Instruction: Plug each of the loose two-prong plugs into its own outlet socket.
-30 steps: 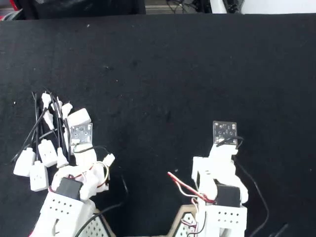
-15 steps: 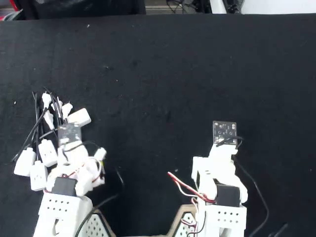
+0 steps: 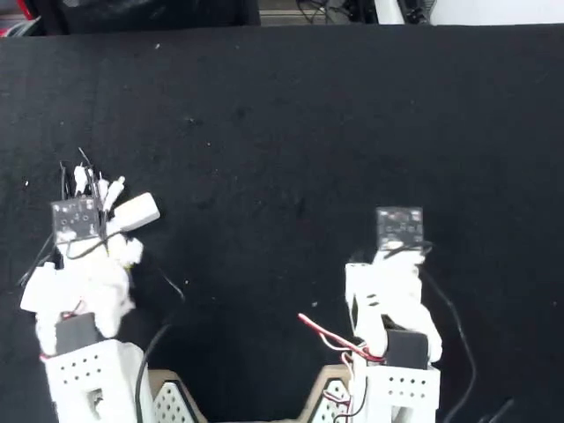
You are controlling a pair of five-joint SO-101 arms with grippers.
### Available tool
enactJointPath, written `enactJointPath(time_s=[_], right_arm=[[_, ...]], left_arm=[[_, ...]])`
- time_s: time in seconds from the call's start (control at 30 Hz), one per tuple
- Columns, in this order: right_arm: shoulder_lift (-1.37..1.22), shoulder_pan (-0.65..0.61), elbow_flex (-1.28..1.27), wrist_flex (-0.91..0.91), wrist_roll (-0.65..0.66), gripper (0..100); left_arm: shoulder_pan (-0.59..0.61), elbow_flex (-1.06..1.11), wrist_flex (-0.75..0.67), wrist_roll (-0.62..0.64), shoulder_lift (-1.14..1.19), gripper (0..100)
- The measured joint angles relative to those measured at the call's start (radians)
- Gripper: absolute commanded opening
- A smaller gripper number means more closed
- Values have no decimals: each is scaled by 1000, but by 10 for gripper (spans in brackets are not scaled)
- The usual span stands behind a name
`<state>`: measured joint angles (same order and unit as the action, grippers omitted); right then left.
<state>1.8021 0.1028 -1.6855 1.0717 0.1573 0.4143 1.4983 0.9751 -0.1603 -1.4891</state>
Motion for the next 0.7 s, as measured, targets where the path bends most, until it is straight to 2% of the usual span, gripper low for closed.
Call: enactJointPath(time_s=[0.07, 0.13, 0.2, 0.23, 0.4, 0.5, 0.6, 0.7], right_arm=[[0, 0, 0, -32, 133, 57], [0, 0, 6, -55, 242, 57], [0, 0, 60, -58, 285, 57], [0, 0, 103, -57, 295, 57], [0, 0, 402, 31, 308, 57], [0, 2, 583, 98, 308, 57], [-72, -2, 769, 172, 310, 57], [-222, -2, 916, 252, 310, 57]], left_arm=[[46, -40, 31, -104, -9, 96], [57, -57, 81, -199, -2, 193], [52, -77, 123, -239, 0, 288], [54, -91, 130, -242, 0, 300], [127, -244, 155, -209, 2, 265], [155, -402, 239, -181, 38, 272], [117, -535, 359, -167, 172, 274], [71, -575, 377, -170, 394, 274]])
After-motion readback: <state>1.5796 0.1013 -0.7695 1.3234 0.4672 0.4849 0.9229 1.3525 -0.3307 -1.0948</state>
